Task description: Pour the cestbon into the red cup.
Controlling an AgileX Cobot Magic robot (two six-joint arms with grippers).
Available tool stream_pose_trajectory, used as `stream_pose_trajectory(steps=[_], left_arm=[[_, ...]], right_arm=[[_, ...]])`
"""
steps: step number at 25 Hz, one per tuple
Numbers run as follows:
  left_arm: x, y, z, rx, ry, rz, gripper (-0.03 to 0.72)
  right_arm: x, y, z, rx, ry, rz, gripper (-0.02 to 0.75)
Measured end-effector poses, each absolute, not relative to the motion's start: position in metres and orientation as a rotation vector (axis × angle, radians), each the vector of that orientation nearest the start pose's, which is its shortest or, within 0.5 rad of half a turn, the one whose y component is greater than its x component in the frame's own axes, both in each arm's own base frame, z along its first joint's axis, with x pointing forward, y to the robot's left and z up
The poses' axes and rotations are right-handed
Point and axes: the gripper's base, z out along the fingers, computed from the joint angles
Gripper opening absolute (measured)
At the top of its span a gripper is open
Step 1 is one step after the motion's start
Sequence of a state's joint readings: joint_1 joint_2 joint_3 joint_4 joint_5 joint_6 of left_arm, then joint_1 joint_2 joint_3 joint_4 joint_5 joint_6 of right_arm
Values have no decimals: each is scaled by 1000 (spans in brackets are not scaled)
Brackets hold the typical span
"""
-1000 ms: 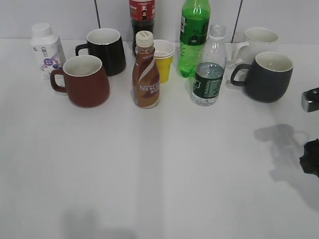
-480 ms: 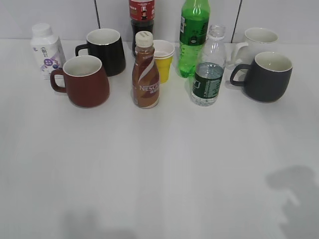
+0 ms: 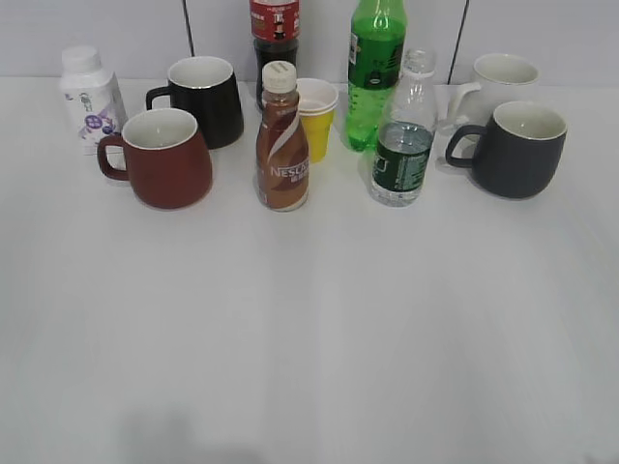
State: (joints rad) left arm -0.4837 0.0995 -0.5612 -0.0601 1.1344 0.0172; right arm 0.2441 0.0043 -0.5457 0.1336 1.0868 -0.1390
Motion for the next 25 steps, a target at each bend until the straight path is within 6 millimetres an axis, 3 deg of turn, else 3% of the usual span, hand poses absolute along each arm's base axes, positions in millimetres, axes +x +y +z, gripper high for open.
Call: stream_pose_trajectory(steps=[7,25], left_arm=[[4,-7,285,531,2073,-331,309],[5,-5,285,529,2068,-303,309]], right_arm=[[-9,9,279,-394,1989,225,545],[-9,8,280,-391,1978,223,536]])
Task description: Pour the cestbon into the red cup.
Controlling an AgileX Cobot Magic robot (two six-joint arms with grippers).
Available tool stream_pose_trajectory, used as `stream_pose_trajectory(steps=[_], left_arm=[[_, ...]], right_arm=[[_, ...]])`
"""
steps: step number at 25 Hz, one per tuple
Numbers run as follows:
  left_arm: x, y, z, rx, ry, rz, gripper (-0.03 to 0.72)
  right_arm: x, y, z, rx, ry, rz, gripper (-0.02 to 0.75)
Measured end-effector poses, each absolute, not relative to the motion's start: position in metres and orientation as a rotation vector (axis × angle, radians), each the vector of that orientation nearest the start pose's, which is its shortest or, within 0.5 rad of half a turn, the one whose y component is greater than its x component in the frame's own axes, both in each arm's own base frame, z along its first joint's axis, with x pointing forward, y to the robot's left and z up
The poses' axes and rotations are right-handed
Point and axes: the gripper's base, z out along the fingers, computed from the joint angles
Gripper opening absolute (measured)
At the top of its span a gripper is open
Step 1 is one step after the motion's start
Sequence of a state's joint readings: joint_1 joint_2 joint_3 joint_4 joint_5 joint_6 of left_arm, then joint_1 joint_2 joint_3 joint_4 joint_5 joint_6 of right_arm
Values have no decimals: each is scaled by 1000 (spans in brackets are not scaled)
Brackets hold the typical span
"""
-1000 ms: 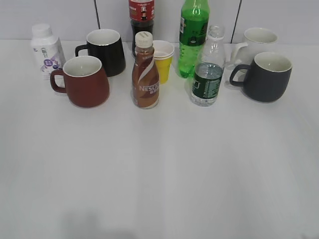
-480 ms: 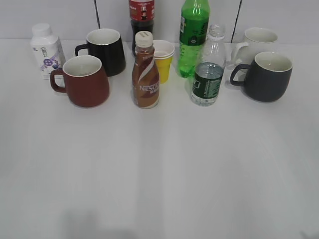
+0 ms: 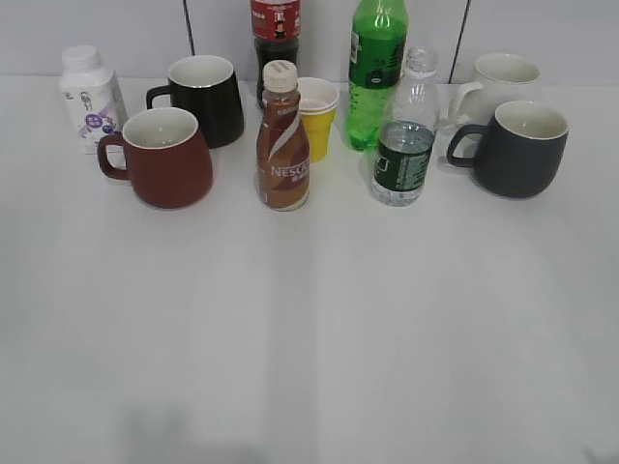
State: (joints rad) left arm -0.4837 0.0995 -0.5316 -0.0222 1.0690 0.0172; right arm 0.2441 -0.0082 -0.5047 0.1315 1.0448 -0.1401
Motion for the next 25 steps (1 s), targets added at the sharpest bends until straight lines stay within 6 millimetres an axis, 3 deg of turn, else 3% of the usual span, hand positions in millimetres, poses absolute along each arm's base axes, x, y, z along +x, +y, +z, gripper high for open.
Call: stream_pose_trajectory(steps=[10,19,25], left_arm=[[6,-5,285,508,2073,-293,309],[-6,-1,286,130,2040,-87,309],[-10,-1,285,80,2013,-57,309]], right_arm=[[-9,9,281,-378,1978,214,535],[-7,10,281,-179,2000,89,535],[-7,10,281,-172,1999,82,535]])
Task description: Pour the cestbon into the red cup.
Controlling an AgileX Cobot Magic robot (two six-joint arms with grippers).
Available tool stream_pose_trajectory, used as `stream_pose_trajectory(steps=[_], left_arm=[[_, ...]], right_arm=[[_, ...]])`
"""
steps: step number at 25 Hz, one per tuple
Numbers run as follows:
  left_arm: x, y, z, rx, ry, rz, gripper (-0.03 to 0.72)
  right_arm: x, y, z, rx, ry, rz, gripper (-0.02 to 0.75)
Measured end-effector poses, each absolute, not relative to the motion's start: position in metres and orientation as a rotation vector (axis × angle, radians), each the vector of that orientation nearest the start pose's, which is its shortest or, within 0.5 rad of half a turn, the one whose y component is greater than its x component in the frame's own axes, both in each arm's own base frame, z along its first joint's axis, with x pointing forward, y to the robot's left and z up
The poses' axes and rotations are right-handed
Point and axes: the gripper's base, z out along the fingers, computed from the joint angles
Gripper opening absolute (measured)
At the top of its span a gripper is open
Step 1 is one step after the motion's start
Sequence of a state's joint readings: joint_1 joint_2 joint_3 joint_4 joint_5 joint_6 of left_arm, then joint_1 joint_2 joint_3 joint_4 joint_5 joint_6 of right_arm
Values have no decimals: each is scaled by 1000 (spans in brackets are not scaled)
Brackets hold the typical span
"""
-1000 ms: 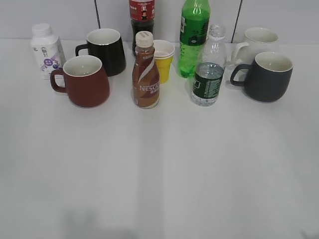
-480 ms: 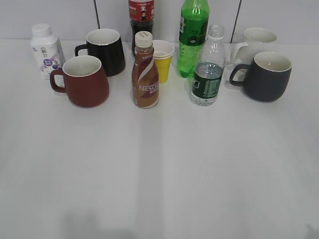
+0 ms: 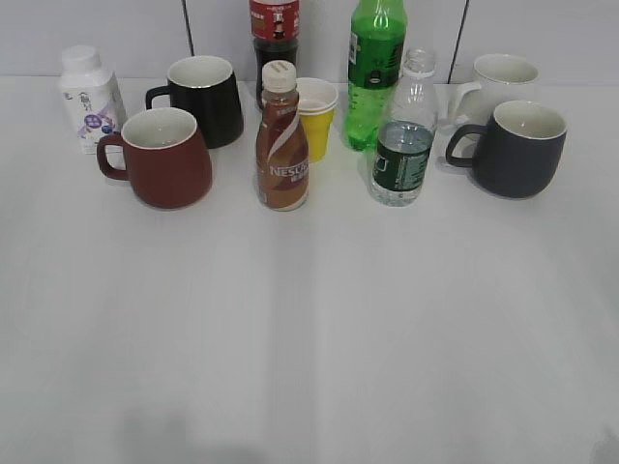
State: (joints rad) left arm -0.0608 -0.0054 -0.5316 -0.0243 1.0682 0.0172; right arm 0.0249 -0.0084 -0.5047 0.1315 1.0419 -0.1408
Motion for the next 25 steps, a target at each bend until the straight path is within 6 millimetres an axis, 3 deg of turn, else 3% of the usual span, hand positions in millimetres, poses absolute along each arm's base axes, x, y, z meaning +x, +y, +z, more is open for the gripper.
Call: stream_pose_trajectory(steps=[25], left_arm=[[-10,-1,285,80,2013,-56,309]], right_arm=[[-7,10,281,-171,1998,83,534]])
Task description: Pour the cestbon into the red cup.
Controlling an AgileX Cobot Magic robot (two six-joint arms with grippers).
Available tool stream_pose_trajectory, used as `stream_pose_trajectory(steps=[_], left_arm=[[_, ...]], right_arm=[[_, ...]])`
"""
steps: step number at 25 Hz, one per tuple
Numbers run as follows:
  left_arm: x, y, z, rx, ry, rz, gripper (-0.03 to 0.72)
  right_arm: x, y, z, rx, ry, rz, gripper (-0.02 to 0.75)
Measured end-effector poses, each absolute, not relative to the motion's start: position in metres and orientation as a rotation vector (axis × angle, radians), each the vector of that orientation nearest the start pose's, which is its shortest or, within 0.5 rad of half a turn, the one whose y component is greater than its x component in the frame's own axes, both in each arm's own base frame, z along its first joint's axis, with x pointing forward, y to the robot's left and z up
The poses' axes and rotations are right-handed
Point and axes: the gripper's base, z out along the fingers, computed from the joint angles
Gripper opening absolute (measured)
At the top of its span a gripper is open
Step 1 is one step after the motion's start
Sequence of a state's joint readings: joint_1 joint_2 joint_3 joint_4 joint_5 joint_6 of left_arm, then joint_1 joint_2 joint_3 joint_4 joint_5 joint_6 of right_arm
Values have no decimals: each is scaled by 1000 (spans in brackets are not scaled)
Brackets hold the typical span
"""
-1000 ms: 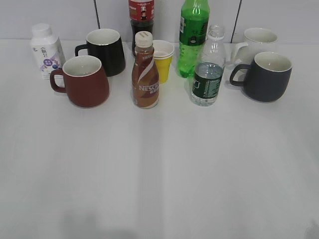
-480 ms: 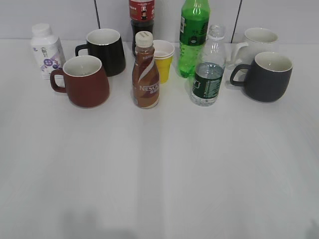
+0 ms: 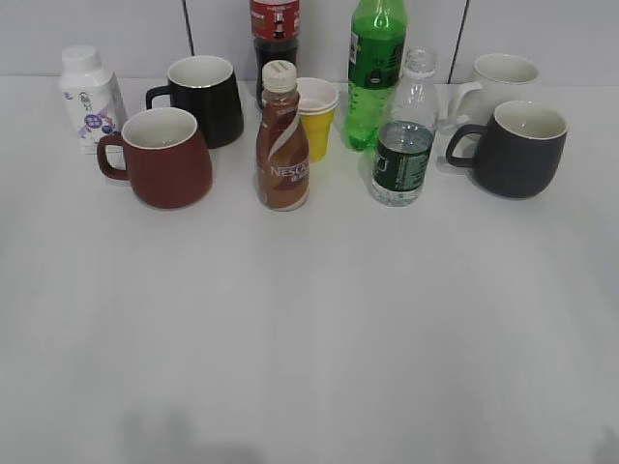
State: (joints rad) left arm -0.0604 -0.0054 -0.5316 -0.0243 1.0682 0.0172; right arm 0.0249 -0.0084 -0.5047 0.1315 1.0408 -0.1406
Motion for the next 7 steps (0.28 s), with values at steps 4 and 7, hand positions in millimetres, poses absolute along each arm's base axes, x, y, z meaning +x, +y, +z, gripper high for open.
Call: stream_pose_trajectory(steps=[4,7], left_arm=[[-10,-1,285,80,2013,-56,309],[-10,-1,285,80,2013,-56,309]], right_arm=[[-7,10,281,-171,1998,83,534],[-7,10,281,-171,1998,83,534]])
